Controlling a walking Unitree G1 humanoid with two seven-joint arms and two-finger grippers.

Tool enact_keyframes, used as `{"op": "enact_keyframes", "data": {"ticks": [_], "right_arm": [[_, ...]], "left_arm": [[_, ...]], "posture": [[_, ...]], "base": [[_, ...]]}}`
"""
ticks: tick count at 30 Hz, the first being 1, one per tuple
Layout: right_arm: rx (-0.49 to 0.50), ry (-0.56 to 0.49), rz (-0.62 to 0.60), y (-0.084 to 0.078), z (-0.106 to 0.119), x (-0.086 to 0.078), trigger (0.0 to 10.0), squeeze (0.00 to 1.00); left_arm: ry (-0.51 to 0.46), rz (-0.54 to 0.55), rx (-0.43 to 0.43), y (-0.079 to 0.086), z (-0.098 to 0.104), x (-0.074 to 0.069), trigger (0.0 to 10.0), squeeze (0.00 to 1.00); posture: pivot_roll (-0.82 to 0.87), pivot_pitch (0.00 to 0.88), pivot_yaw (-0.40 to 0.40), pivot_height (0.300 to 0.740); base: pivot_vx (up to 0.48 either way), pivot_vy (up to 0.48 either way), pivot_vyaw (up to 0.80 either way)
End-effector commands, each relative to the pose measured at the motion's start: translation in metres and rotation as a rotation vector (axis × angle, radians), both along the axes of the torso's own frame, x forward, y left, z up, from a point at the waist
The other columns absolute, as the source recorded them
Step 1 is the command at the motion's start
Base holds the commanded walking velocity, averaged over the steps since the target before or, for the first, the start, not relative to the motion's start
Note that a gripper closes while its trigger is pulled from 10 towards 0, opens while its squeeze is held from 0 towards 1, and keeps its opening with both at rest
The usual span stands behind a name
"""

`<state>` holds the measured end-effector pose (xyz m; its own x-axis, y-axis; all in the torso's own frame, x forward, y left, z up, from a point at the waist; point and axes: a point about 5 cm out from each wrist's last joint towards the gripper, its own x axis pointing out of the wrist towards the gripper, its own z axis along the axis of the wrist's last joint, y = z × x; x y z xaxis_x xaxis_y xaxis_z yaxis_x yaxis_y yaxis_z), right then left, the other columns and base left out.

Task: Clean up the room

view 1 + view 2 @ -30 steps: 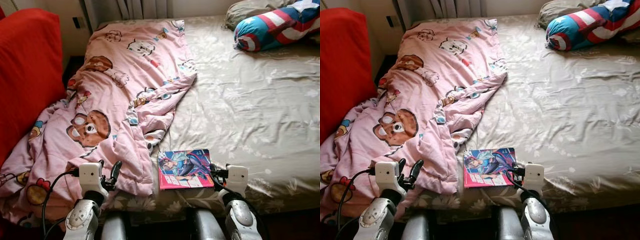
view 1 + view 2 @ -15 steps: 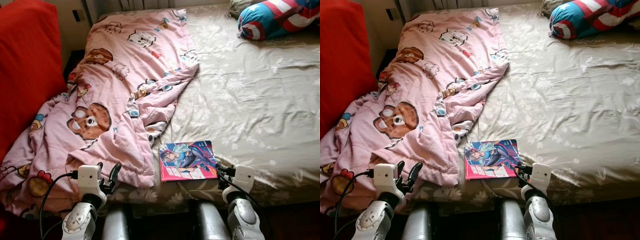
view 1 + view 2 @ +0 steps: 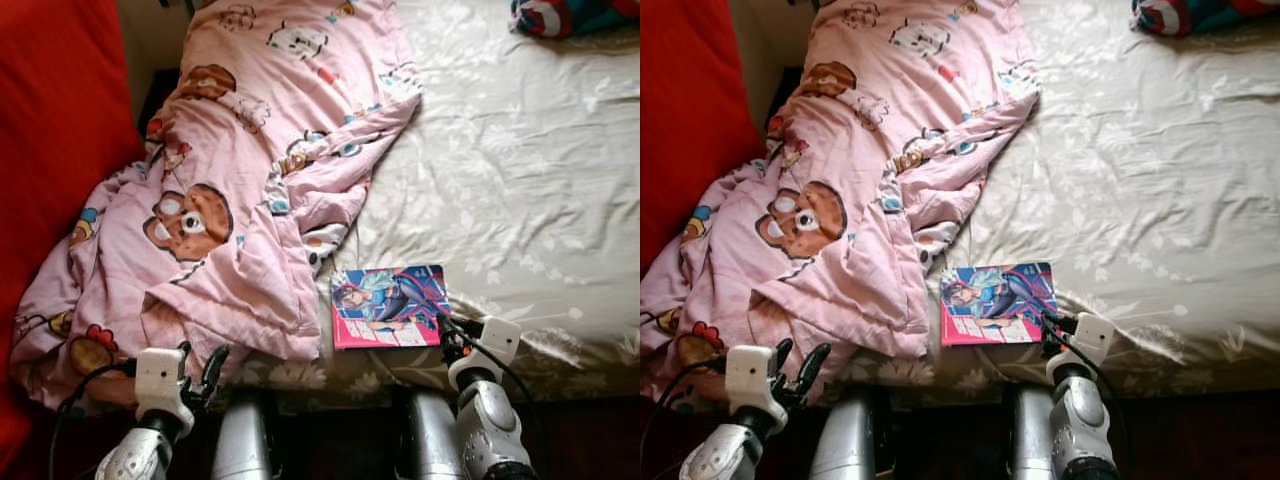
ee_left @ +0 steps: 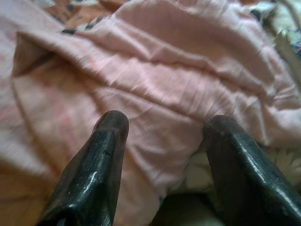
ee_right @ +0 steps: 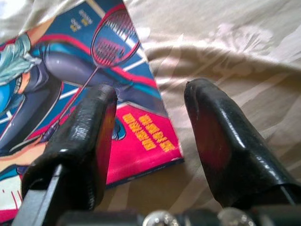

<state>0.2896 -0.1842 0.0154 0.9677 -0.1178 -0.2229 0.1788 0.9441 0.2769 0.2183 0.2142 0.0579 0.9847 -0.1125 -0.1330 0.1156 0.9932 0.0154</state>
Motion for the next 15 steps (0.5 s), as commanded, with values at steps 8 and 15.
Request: {"op": "enact_keyframes", "data": {"ticks": [8,15], "right_arm": [[0.038,0.018,-0.018,-0.0048,-0.0065,-0.0045,10.0,0.0],[0.113,0.026,-0.018,-0.0073,-0.0096,-0.0054,10.0,0.0]], "left_arm": [[0.041,-0.007,0.023,0.0071,-0.0005,-0.0088,10.0,0.0],[0.044,-0.012,0.029,0.0076,0.0007,-0.0104,10.0,0.0]], "posture": [[0.07,0.324,0.127,0.585],[0.08,0.32,0.137,0.585]], "base": [[0.0,0.0,0.0],[0.0,0.0,0.0]]}}
